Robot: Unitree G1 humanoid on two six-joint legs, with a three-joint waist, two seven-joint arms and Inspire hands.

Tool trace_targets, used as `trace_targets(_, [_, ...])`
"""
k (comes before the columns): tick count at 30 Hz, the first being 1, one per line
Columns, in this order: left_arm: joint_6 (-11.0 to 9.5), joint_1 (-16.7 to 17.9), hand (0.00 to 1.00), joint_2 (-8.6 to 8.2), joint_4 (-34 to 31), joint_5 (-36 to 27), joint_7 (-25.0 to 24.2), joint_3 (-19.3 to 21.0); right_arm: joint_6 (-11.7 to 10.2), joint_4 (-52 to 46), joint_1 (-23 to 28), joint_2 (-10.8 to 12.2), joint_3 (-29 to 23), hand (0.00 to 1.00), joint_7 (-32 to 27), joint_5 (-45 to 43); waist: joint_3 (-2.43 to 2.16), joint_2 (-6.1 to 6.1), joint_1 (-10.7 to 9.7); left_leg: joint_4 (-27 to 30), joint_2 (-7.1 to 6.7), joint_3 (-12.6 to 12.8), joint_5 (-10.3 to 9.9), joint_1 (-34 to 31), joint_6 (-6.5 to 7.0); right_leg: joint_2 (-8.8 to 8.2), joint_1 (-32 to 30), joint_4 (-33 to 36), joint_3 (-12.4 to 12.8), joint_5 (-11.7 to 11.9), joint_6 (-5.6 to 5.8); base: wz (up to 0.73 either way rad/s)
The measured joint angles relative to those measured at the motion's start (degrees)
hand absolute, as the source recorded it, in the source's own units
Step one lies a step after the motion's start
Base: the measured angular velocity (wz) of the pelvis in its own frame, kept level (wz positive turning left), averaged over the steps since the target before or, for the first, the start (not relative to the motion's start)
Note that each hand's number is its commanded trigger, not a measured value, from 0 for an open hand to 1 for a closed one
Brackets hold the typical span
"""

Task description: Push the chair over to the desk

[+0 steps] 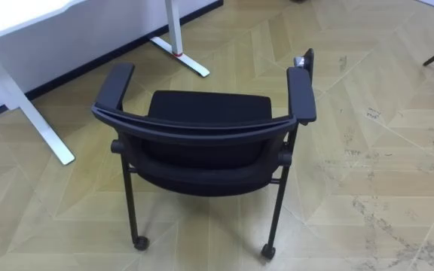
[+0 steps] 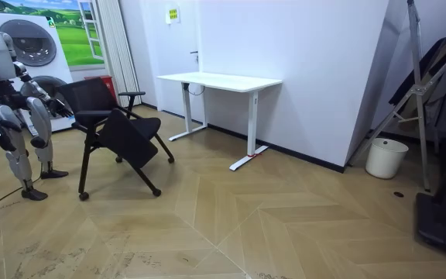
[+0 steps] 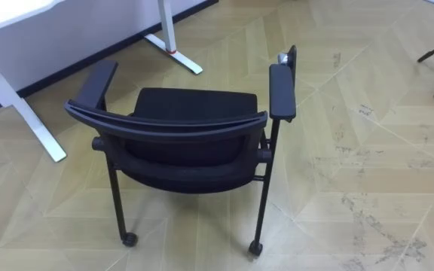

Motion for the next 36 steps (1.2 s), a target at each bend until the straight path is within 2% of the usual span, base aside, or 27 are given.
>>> trace_targets(13, [0.00, -0.08, 0.00, 0.00, 0.04, 0.49, 0.05, 0.05, 0.00, 1.39, -0.66, -0.09, -0.50, 0.00, 0.74, 0.14, -0.09, -0.13, 0.01, 0.00, 0.00, -0.04, 0.00, 0.01, 0.00, 0.00, 0.01, 0.00, -0.04, 0.00, 0.00, 0.00])
trace_targets(30, [0.00, -0.07, 0.00, 0.00, 0.95, 0.37, 1.21, 0.15, 0.00, 1.65, -0.79, -0.07, -0.47, 0.00, 0.75, 0.12, 0.03, -0.35, 0.07, -0.09, 0.00, -0.03, 0.00, -0.01, 0.00, 0.00, 0.02, -0.05, -0.03, -0.01, 0.01, 0.00])
trace_targets(33, [0.00, -0.06, 0.00, -0.02, 1.11, 0.12, 1.95, 1.24, 0.00, 1.58, -0.80, -0.07, -0.53, 0.00, 0.70, 0.06, 0.01, -0.44, 0.07, -0.20, 0.00, -0.03, -0.03, -0.03, 0.00, 0.02, -0.04, -0.07, -0.03, -0.07, 0.05, 0.00])
trace_targets(36, [-0.01, 0.21, 0.00, -0.05, 1.18, -0.78, 2.63, 4.07, 0.01, 1.42, -0.57, -0.07, -0.73, 0.00, 0.70, 0.04, -0.11, -0.59, 0.26, -0.27, 0.00, -0.01, -0.07, 0.05, -0.03, 0.04, -0.01, -0.13, -0.05, -0.08, 0.06, 0.00])
